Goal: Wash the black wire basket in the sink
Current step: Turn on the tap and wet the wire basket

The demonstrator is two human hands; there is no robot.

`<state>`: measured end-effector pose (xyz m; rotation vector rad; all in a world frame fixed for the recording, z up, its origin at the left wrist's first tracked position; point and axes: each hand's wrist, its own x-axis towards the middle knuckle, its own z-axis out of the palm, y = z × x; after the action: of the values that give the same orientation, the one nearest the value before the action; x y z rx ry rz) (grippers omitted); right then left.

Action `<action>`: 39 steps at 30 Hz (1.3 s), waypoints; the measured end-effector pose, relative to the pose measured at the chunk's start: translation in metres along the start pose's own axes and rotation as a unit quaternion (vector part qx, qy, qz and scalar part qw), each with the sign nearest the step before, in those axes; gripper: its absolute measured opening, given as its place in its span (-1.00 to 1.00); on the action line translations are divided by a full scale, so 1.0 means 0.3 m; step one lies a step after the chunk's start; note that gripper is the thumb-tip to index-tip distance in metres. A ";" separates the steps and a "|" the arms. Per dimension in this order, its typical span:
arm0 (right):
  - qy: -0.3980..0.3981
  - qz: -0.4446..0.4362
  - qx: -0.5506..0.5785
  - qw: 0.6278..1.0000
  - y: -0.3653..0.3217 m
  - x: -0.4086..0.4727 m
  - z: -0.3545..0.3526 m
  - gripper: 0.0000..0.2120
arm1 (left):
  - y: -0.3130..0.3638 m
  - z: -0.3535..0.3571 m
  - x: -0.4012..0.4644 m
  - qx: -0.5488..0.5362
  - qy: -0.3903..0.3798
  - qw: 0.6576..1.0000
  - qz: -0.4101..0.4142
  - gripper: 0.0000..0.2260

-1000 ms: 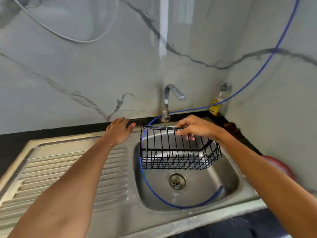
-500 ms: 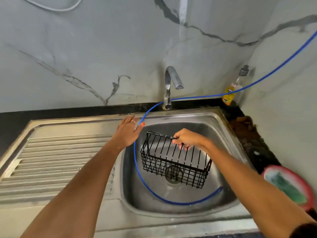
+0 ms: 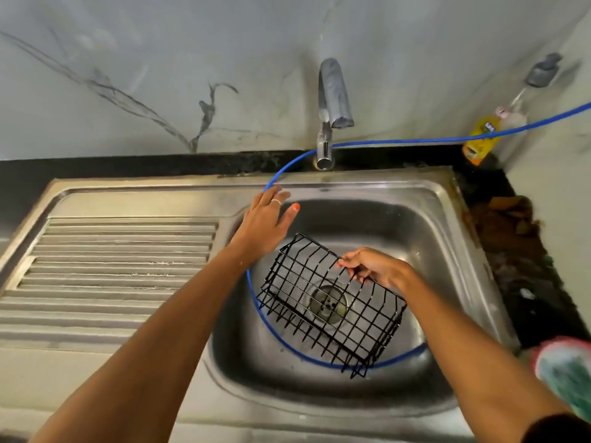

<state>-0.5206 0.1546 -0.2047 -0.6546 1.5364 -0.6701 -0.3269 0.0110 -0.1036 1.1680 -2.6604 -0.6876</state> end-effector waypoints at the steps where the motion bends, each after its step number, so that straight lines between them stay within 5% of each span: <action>1: 0.001 0.006 0.005 1.000 0.007 0.012 -0.007 -0.83 | 0.001 0.008 0.001 0.003 -0.002 1.000 -0.003 -0.57; 8: 0.056 0.016 0.024 0.998 0.032 0.075 -0.021 -0.80 | -0.030 0.054 -0.004 0.017 -0.026 0.999 -0.026 -0.56; 18: 0.145 0.008 -0.096 0.985 0.056 0.129 -0.041 -0.75 | -0.036 0.077 -0.027 0.046 -0.062 0.996 -0.043 -0.55; 24: 0.126 -0.024 -0.135 0.982 -0.021 0.071 -0.021 -0.77 | -0.016 0.041 -0.050 0.066 -0.067 0.994 -0.055 -0.53; 27: 0.243 -0.157 -0.156 0.944 -0.126 0.027 -0.003 -0.79 | -0.003 0.008 -0.049 0.068 -0.066 0.994 -0.061 -0.50; 32: 0.487 -0.355 -0.176 0.778 -0.381 -0.059 0.054 -0.68 | 0.029 -0.033 -0.060 0.064 -0.045 0.996 -0.049 -0.48; 39: 0.435 -0.296 -0.377 0.763 -0.451 0.056 0.191 -0.46 | 0.017 -0.031 -0.139 0.072 -0.045 0.994 -0.064 -0.47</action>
<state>-0.4622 0.0498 -0.1185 -1.6521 2.5476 -0.8804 -0.2988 0.0410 -0.0913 1.3853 -2.7699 -0.5903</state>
